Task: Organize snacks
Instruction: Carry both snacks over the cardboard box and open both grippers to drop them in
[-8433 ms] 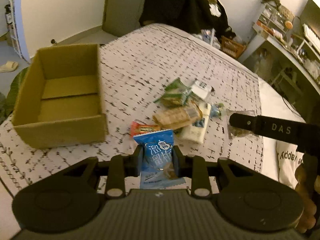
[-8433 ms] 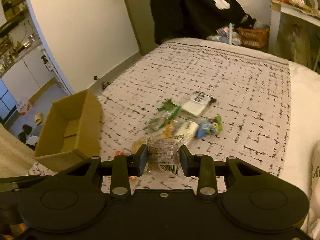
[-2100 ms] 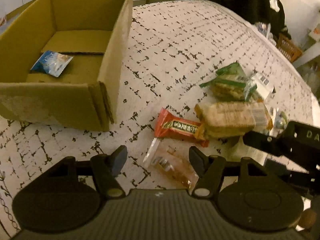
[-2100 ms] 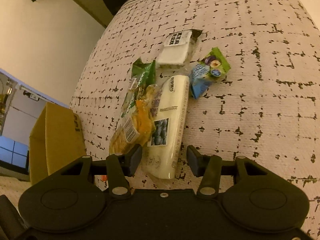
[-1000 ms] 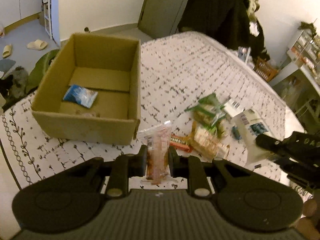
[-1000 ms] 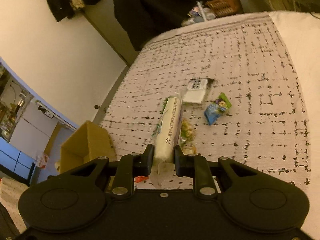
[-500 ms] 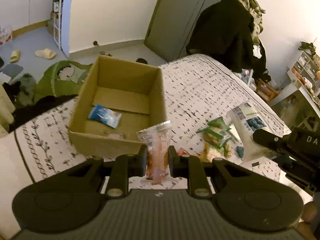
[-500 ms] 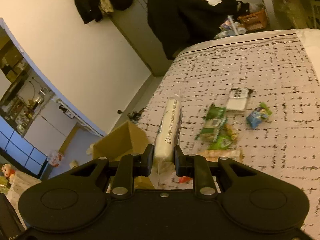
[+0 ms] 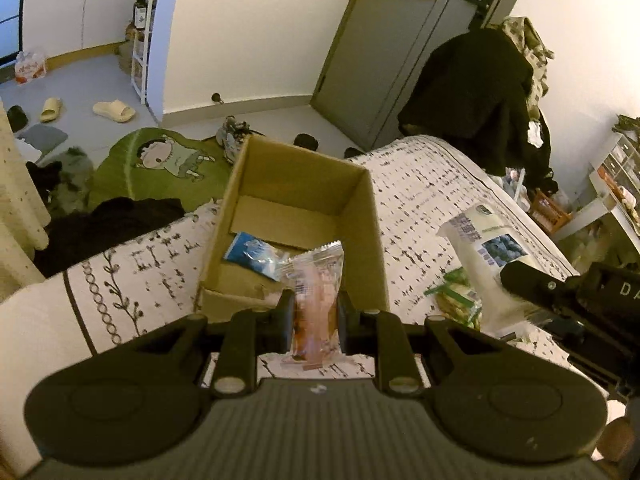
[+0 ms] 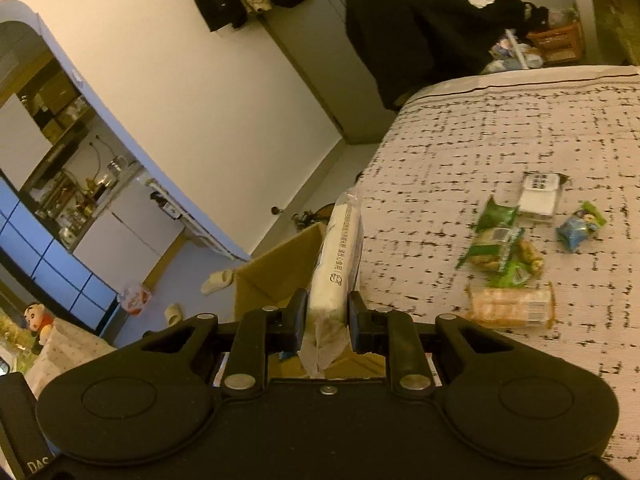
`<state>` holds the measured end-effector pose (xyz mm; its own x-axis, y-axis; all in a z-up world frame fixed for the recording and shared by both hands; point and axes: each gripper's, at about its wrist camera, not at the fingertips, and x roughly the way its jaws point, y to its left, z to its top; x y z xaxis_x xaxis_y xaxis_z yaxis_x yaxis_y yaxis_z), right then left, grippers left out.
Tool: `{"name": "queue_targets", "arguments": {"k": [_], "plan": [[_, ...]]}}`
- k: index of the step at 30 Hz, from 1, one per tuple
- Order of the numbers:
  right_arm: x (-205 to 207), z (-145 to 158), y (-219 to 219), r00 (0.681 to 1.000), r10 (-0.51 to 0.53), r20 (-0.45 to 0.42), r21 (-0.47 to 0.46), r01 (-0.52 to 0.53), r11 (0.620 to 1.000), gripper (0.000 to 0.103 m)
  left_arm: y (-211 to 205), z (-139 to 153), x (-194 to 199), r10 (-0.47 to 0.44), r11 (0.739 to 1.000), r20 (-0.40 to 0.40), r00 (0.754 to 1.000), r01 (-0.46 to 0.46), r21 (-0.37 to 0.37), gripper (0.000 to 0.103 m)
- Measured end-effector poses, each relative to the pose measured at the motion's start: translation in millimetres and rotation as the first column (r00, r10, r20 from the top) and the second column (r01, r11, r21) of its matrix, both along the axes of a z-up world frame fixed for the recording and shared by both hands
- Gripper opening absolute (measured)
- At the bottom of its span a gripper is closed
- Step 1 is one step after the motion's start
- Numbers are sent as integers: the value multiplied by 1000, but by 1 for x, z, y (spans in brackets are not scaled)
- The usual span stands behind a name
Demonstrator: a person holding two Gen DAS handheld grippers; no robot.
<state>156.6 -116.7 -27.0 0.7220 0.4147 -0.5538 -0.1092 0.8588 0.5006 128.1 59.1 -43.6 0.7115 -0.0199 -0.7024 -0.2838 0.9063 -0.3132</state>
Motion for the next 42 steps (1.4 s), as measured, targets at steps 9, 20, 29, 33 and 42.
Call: {"name": "queue_targets", "arguments": {"k": [9, 20, 29, 33, 42], "plan": [[15, -1, 28, 998, 61, 8, 16, -61, 998, 21, 20, 4, 6, 30, 1000, 8, 1000, -30, 4, 20], [37, -19, 47, 994, 106, -8, 19, -106, 994, 21, 36, -9, 28, 61, 998, -7, 998, -61, 9, 20], [46, -49, 60, 988, 145, -61, 14, -144, 989, 21, 44, -25, 48, 71, 997, -30, 997, -71, 19, 20], [51, -52, 61, 987, 147, -62, 19, -146, 989, 21, 44, -31, 54, 76, 997, -44, 996, -75, 19, 20], [58, -60, 42, 995, 66, -75, 52, -62, 997, 45, 39, -40, 66, 76, 997, -71, 995, -75, 17, 20]]}}
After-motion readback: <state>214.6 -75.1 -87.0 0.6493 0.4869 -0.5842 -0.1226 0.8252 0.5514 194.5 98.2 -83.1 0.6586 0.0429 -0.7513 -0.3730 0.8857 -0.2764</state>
